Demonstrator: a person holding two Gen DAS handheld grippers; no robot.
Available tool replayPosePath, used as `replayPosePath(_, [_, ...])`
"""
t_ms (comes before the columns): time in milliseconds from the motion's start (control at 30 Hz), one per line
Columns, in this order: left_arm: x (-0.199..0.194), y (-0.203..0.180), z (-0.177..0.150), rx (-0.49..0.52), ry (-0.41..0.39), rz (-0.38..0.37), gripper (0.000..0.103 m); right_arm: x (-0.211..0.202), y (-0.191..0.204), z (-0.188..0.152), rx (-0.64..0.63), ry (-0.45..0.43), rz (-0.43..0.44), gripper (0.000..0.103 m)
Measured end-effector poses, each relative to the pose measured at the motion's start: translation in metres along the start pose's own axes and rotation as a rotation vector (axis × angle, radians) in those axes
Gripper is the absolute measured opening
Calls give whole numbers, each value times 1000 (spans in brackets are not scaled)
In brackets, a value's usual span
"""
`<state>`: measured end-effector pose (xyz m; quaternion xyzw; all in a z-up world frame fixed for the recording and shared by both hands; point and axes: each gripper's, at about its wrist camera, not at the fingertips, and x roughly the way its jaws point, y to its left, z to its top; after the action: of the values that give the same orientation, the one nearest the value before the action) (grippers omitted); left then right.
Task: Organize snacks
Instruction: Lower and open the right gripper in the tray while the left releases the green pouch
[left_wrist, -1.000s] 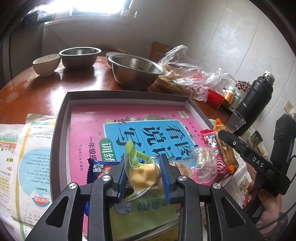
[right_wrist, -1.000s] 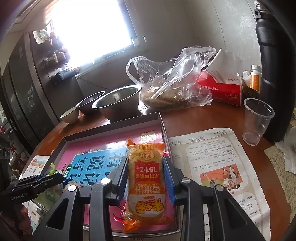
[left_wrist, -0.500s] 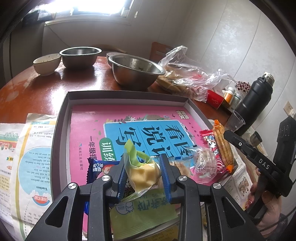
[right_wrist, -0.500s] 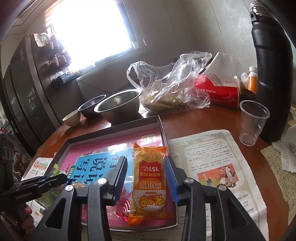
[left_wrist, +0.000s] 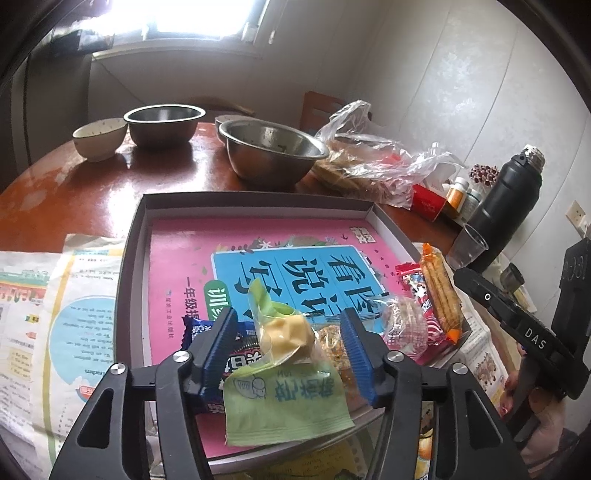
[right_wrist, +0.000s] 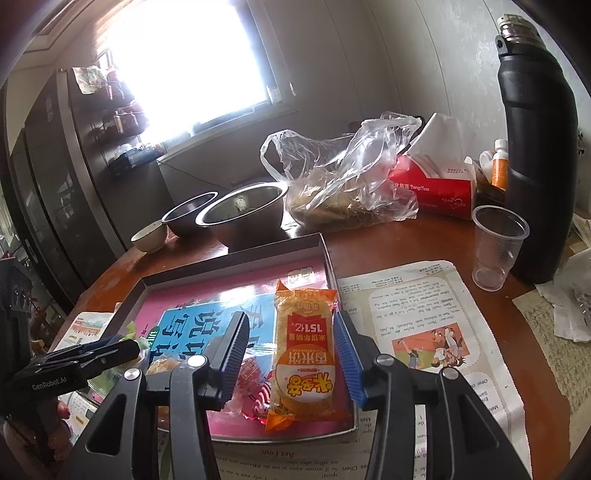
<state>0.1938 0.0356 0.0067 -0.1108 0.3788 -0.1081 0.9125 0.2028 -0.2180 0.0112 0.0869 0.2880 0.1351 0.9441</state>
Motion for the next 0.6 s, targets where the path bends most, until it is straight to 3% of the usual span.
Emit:
replayPosePath(433, [-20, -8, -2, 11, -16, 11, 64, -20, 8, 1, -19, -28, 22, 53])
replayPosePath(600, [-32, -11, -3, 10, -33, 18, 74, -29, 9, 1, -25, -39, 34, 53])
